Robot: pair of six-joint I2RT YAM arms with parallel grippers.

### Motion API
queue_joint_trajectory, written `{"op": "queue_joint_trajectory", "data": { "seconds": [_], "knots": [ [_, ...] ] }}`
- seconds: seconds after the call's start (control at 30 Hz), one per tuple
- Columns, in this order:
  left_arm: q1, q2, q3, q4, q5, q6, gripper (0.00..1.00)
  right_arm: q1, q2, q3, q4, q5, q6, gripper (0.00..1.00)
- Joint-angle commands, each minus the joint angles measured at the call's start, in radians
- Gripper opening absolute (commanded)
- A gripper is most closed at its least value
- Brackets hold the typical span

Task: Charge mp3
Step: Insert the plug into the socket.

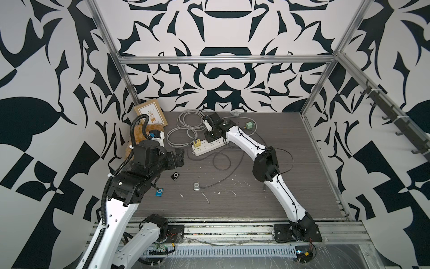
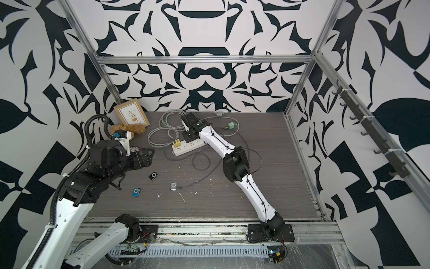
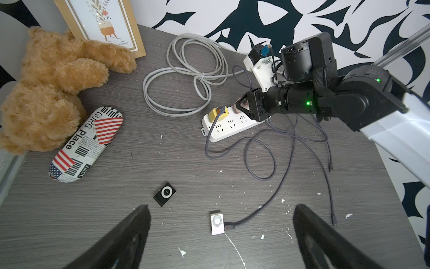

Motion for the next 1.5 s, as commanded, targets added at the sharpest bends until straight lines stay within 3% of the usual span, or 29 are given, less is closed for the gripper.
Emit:
{"op": "queue_joint_trajectory", "data": {
  "seconds": [0.0, 0.4, 0.67, 0.97, 1.47],
  "knots": [
    [0.004, 0.002, -0.017, -0.003, 0.009, 0.008, 0.99, 0.016, 0.059, -0.134, -0.177, 0.034, 0.029, 0.00],
    [0.004, 0.007, -0.023, 0.016, 0.020, 0.014, 0.99, 0.028, 0.167, -0.080, -0.309, 0.027, 0.100, 0.00],
    [0.004, 0.005, -0.028, 0.022, 0.026, 0.021, 1.00, 0.026, 0.265, 0.072, -0.420, 0.020, 0.122, 0.00],
    [0.004, 0.004, -0.027, 0.058, 0.037, 0.028, 0.99, 0.028, 0.161, -0.072, -0.322, 0.034, 0.177, 0.00],
    [0.004, -0.023, -0.017, 0.066, 0.007, 0.023, 0.99, 0.028, -0.004, -0.023, -0.178, 0.039, 0.379, 0.29]
  ]
}}
